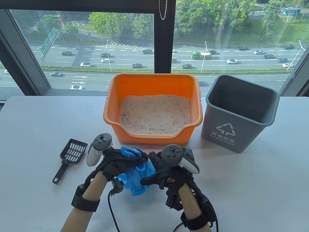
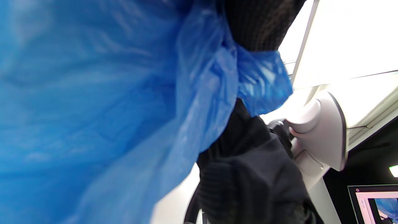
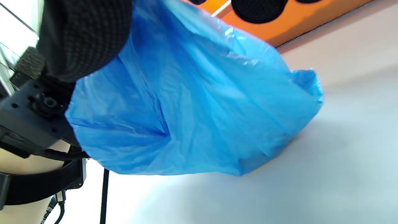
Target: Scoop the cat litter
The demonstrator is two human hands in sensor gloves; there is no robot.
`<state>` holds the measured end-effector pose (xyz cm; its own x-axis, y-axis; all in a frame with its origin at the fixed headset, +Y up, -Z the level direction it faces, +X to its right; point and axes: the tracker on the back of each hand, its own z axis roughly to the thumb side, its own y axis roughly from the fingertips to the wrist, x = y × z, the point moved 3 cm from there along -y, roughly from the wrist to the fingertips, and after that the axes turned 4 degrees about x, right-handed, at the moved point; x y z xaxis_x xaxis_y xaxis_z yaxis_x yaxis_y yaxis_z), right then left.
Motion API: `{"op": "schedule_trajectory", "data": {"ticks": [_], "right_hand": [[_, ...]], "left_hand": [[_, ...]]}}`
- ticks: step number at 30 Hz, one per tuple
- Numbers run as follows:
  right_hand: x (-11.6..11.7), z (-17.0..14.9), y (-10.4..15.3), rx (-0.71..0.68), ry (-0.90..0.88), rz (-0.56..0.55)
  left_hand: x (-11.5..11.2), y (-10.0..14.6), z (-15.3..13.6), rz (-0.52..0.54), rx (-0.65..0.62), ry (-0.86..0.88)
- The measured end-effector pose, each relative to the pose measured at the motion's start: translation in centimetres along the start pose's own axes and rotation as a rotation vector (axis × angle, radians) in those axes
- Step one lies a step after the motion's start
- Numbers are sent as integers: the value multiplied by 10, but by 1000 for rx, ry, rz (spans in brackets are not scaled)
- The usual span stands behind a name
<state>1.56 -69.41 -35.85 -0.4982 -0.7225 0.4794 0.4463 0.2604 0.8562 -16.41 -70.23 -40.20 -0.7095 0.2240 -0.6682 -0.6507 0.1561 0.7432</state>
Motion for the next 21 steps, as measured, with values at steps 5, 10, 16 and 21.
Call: {"op": "schedule_trajectory", "data": {"ticks": [5, 10, 16, 21], "right_hand": [[1, -7, -8, -79, -182, -173], [-2, -12, -7, -21, -135, -233], [-6, -15, -4, 36, -155, -220], [0, -14, -4, 42, -234, -133]], "left_hand": [[-1, 3, 9, -22, -26, -123], [-8, 6, 22, 10, 16, -393], [-34, 14, 50, 289, 52, -958], [-39, 13, 42, 472, 122, -1121]]}}
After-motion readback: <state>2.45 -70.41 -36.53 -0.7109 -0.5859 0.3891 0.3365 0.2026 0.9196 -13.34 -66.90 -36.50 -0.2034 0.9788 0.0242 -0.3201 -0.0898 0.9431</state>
